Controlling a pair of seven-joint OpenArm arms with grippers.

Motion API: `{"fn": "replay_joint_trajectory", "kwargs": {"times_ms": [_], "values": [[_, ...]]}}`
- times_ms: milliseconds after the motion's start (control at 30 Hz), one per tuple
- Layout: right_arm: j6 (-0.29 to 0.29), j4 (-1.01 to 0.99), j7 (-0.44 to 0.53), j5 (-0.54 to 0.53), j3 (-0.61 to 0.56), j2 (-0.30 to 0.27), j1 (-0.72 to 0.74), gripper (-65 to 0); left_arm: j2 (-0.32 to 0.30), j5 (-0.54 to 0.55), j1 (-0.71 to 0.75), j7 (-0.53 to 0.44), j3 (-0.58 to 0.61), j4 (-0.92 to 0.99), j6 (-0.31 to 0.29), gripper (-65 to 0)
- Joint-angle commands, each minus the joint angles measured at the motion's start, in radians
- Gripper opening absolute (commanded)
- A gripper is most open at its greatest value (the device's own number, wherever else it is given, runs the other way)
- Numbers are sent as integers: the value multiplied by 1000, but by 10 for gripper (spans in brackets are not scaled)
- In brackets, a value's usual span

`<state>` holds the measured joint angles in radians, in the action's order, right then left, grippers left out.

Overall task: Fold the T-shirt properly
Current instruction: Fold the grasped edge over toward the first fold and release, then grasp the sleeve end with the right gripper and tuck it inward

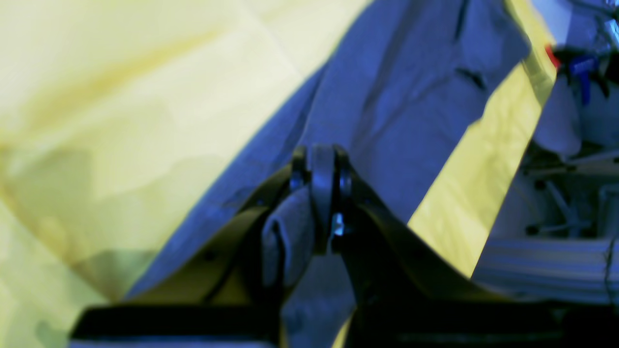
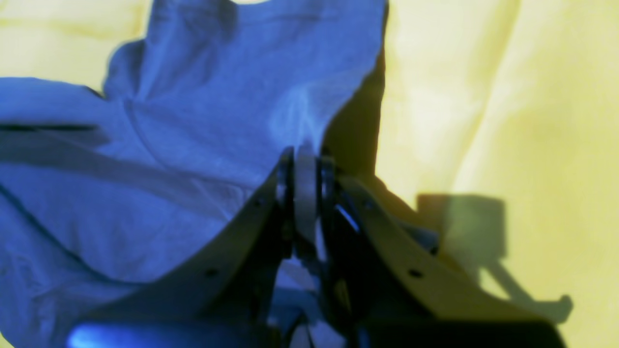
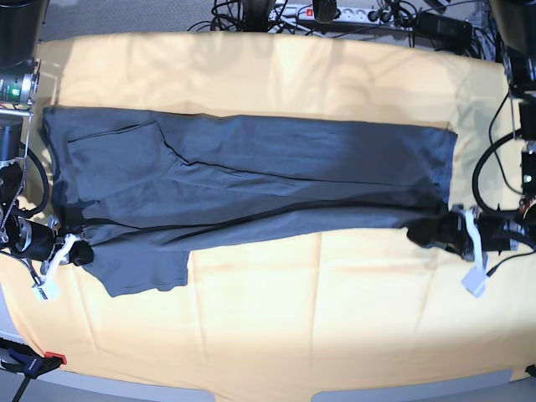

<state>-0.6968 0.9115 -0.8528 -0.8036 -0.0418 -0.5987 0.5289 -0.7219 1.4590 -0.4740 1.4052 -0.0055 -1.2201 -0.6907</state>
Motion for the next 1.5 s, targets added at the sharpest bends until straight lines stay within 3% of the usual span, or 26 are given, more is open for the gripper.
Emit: {"fn": "replay_joint_trajectory", "kwargs": {"times_ms": [0, 233, 567, 833, 867, 967, 1000, 1067, 1233, 1333, 1467], "values": [[-1, 16, 17, -34, 9, -28, 33, -650, -40, 25, -16, -9, -9, -23, -7, -650], [-1, 16, -21, -65, 9, -65, 33, -650, -126, 25, 53, -10, -10, -19, -7, -650], [-1, 15, -24, -64, 8, -61, 0, -650, -115, 25, 164, -11, -10, -19, -7, -650], [-1, 15, -43, -62, 9, -66, -21, -650, -114, 25, 169, -9, -10, -19, -7, -650], [-1, 15, -43, -64, 9, -66, -18, -596, -114, 25, 169, -9, -10, -19, -7, -642], [-1, 15, -58, -65, 9, -66, -1, -269, -114, 25, 169, -9, -10, -19, -7, -380], [-1, 16, -58, -65, 9, -66, 10, -204, -114, 25, 169, -9, -10, -19, -7, -307], [-1, 16, -57, -66, 9, -66, 35, -187, -114, 25, 169, -10, -10, -19, -7, -246], [-1, 15, -57, -126, 9, -24, 59, -187, -114, 25, 169, -19, -10, -19, -7, -247], [7, 14, -33, -6, 9, 49, 56, -187, -114, 25, 169, -21, -10, -19, -7, -247], [120, 13, 129, 174, 9, 125, 33, -187, -114, 25, 169, -21, -10, -19, -7, -247]]}}
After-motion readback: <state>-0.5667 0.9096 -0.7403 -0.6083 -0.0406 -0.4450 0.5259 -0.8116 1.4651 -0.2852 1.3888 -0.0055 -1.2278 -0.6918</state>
